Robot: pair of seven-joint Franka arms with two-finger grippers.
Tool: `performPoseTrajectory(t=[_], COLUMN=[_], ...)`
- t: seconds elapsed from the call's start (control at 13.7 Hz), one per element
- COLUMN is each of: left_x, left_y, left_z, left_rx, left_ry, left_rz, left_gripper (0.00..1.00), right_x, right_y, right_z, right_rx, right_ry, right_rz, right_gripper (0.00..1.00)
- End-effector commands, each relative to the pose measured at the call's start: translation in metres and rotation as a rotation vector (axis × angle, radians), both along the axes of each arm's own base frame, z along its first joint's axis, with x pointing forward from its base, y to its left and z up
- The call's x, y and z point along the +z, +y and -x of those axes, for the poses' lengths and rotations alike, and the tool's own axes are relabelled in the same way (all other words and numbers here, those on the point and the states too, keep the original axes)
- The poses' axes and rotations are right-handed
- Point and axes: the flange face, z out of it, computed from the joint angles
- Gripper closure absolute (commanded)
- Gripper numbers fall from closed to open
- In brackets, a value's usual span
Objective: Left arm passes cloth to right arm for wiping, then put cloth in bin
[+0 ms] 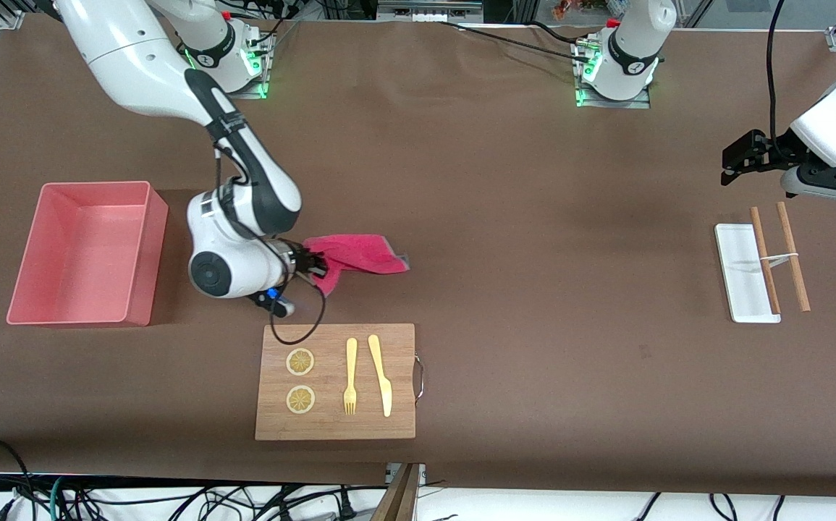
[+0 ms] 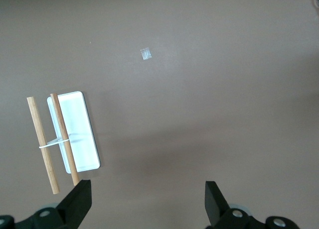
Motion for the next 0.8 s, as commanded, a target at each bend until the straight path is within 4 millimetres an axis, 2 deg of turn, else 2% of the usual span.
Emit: performPoseTrajectory(t=[0.0, 0.22, 0.36, 0.58, 0.66, 0.73], left_x=[0.004, 0.004, 0.004, 0.004, 0.004, 0.004], left_y=[0.001, 0.001, 0.000, 0.000, -0.001, -0.002], left_z=[0.003, 0.003, 0.003, 0.004, 0.004, 0.004], left_rx=[-0.016, -0.016, -0.018, -0.018, -0.018, -0.019], left_ry=[0.003, 0.003, 0.003, 0.003, 0.005, 0.006], left_rz=[-0.002, -0.002, -0.002, -0.002, -0.002, -0.002], left_gripper=[0.00, 0.00, 0.00, 0.00, 0.00, 0.00], right_x=[0.011, 0.010, 0.013, 0.019, 0.027, 0.046], right_y=[-0.041, -0.090, -0.113, -0.158, -0.174, -0.180], right_z=[-0.006, -0.009, -0.012, -0.017, -0.020, -0.023], right_rx=[0.109, 0.187, 0.253, 0.324, 0.353, 0.375], right_ry=[0.007, 0.045, 0.046, 0.045, 0.037, 0.006], right_rz=[0.011, 0.033, 0.045, 0.023, 0.009, -0.003], right_gripper=[1.00, 1.00, 1.00, 1.00, 1.00, 1.00])
